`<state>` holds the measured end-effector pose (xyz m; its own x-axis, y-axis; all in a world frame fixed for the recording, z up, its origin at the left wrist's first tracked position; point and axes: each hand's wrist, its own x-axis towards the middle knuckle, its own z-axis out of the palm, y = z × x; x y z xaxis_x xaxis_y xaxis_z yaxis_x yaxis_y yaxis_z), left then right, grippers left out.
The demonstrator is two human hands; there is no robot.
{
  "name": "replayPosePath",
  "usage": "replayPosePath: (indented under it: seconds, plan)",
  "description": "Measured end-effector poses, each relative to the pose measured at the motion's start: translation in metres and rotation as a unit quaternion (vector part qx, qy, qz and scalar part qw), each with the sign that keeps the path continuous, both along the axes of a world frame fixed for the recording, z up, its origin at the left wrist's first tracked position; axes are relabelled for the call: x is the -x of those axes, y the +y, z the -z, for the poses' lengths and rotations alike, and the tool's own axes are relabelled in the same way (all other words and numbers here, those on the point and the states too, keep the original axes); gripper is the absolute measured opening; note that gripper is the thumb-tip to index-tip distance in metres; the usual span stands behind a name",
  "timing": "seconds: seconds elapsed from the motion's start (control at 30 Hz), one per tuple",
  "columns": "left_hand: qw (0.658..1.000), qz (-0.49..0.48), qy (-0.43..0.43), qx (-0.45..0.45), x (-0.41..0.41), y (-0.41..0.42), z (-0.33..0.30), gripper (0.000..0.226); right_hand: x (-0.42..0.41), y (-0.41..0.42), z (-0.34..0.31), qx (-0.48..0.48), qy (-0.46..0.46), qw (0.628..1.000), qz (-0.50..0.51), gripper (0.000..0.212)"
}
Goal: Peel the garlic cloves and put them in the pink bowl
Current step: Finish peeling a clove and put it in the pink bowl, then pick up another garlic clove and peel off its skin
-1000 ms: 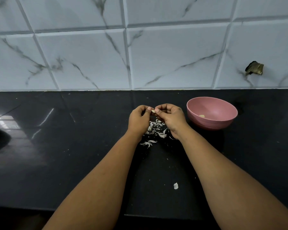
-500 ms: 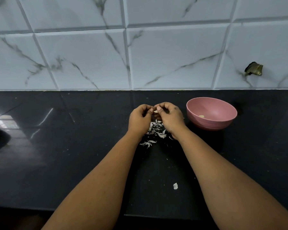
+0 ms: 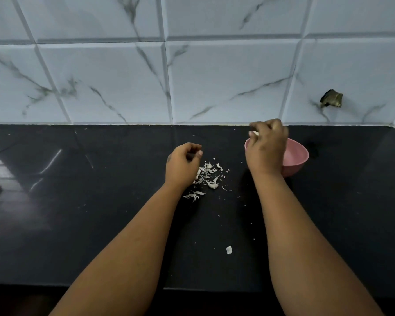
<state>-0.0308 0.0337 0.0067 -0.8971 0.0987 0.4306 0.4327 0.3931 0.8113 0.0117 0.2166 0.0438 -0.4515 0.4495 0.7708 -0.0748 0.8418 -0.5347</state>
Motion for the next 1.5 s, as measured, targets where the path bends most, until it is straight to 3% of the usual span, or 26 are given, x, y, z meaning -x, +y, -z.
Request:
replayPosePath:
  seconds: [0.07, 0.17, 0.27, 0.37, 0.43, 0.5, 0.6, 0.67, 0.73, 0.9, 1.0, 1.13, 1.23, 1.33, 1.43, 1.5]
  plan:
    - [1.000, -0.015, -0.004, -0.009, 0.000, -0.005, -0.002, 0.008, -0.006, 0.012, -0.001, 0.024, -0.031, 0.999, 0.027, 0.020]
    - [0.998, -0.049, -0.024, -0.027, -0.003, -0.014, -0.005, 0.022, -0.008, 0.018, -0.002, 0.062, -0.095, 0.992, 0.060, 0.020]
    - [0.996, -0.071, -0.050, -0.036, -0.003, -0.020, -0.006, 0.024, -0.006, 0.016, -0.001, 0.014, -0.115, 0.991, 0.071, 0.023]
    - [0.991, -0.089, -0.077, -0.071, -0.001, -0.024, -0.005, 0.035, -0.002, 0.004, 0.001, -0.028, -0.040, 0.999, -0.007, 0.026]
    - [0.988, -0.098, -0.091, -0.083, -0.002, -0.026, -0.006, 0.037, -0.001, -0.009, 0.003, -0.052, -0.038, 0.993, -0.095, 0.022]
    - [0.987, -0.097, -0.100, -0.084, -0.003, -0.026, -0.005, 0.034, -0.004, -0.024, 0.004, -0.084, -0.151, 0.964, -0.204, 0.015]
    - [0.988, -0.087, -0.101, -0.079, -0.003, -0.025, -0.004, 0.030, -0.013, -0.040, 0.006, -0.096, -0.368, 0.874, -0.303, 0.011]
    - [0.989, -0.083, -0.098, -0.075, -0.002, -0.024, -0.003, 0.028, -0.015, -0.042, 0.007, -0.093, -0.436, 0.840, -0.309, 0.016]
    - [0.989, -0.082, -0.097, -0.074, -0.001, -0.024, -0.002, 0.028, -0.014, -0.041, 0.008, -0.092, -0.462, 0.831, -0.296, 0.018]
    - [0.991, -0.062, -0.101, -0.068, -0.002, -0.022, 0.000, 0.023, -0.006, -0.038, 0.017, -0.088, -0.417, 0.869, -0.250, 0.014]
    - [0.993, 0.001, -0.096, -0.064, -0.005, -0.018, -0.001, 0.006, 0.001, -0.038, 0.020, -0.077, -0.314, 0.915, -0.241, 0.016]
    - [0.985, 0.073, -0.123, -0.093, -0.006, -0.009, 0.003, 0.017, 0.002, -0.042, 0.021, -0.005, -0.189, 0.946, -0.264, 0.008]
    - [0.963, 0.115, -0.167, -0.176, -0.006, -0.005, 0.003, 0.018, 0.008, -0.047, 0.027, 0.122, -0.156, 0.938, -0.284, 0.010]
    - [0.928, 0.152, -0.204, -0.272, -0.009, -0.006, -0.003, 0.017, 0.011, -0.052, 0.031, 0.251, -0.141, 0.902, -0.322, 0.008]
    - [0.920, 0.166, -0.209, -0.287, -0.009, -0.007, -0.005, 0.012, 0.010, -0.056, 0.030, 0.334, -0.145, 0.861, -0.355, 0.012]
    - [0.918, 0.172, -0.211, -0.286, -0.010, -0.006, -0.005, 0.009, 0.012, -0.056, 0.031, 0.343, -0.160, 0.857, -0.349, 0.015]
